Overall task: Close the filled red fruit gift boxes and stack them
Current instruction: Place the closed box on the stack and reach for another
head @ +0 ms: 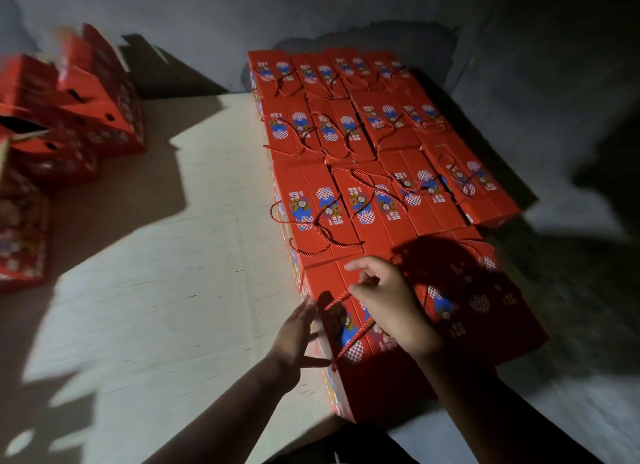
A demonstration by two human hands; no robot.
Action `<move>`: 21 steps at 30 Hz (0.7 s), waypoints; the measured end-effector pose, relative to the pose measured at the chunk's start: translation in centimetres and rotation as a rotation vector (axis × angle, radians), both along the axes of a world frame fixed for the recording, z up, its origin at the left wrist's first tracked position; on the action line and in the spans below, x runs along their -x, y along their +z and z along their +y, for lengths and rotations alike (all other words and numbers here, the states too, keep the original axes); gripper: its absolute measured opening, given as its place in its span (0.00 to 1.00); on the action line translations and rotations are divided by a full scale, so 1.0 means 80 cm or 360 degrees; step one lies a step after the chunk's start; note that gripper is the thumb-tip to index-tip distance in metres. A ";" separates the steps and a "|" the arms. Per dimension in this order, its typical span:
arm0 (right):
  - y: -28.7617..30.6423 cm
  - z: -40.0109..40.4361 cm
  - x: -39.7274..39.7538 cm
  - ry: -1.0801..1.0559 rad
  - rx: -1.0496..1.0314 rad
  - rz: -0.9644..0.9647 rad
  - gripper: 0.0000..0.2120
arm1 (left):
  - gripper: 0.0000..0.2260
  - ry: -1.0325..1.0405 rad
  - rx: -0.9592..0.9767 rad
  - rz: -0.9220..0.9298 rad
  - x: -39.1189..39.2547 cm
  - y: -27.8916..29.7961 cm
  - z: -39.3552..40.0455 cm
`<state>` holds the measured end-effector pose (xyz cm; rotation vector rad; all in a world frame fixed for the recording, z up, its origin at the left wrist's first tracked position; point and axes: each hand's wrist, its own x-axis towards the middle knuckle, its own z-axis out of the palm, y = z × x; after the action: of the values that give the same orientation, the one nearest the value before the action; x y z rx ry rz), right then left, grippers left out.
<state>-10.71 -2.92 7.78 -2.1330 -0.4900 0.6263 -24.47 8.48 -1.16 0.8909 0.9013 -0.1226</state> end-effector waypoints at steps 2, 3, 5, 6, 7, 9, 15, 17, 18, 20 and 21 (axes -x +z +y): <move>-0.011 0.007 0.000 -0.0013 0.0092 0.0027 0.22 | 0.15 -0.0008 -0.0046 -0.0045 0.012 0.006 0.008; -0.018 0.010 0.002 -0.0026 0.0133 0.0031 0.23 | 0.17 -0.0016 -0.0090 -0.0062 0.021 0.009 0.013; -0.033 0.014 0.009 -0.0027 0.0212 0.0026 0.22 | 0.22 -0.0003 -0.0179 -0.0081 0.045 0.010 0.027; -0.041 0.016 0.013 -0.0018 0.0254 0.0019 0.21 | 0.24 0.0021 -0.0221 -0.0079 0.059 0.007 0.037; -0.048 0.017 0.018 -0.0012 0.0299 0.0019 0.21 | 0.25 0.0056 -0.0259 -0.0071 0.078 0.003 0.047; -0.059 0.022 0.029 -0.0046 0.0403 0.0030 0.22 | 0.23 0.0135 -0.0325 -0.0028 0.120 -0.010 0.070; -0.071 0.045 0.085 0.0009 0.0811 -0.0449 0.31 | 0.20 0.0359 -0.0480 0.0133 0.258 -0.043 0.149; -0.075 0.057 0.112 0.0124 0.0899 -0.0630 0.32 | 0.21 0.0454 -0.0518 0.0181 0.297 -0.051 0.174; -0.076 0.065 0.125 0.0185 0.0944 -0.0699 0.32 | 0.19 0.0513 -0.0530 0.0208 0.314 -0.055 0.187; -0.078 0.078 0.152 0.0204 0.0940 -0.0731 0.33 | 0.14 0.0624 -0.0532 0.0251 0.345 -0.061 0.213; -0.081 0.082 0.163 0.0175 0.0854 -0.0732 0.33 | 0.13 0.0668 -0.0537 0.0274 0.358 -0.063 0.225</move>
<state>-23.75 3.63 1.31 -2.7965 -0.7561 0.3419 -53.08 26.44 -6.20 0.9916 1.2755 0.3285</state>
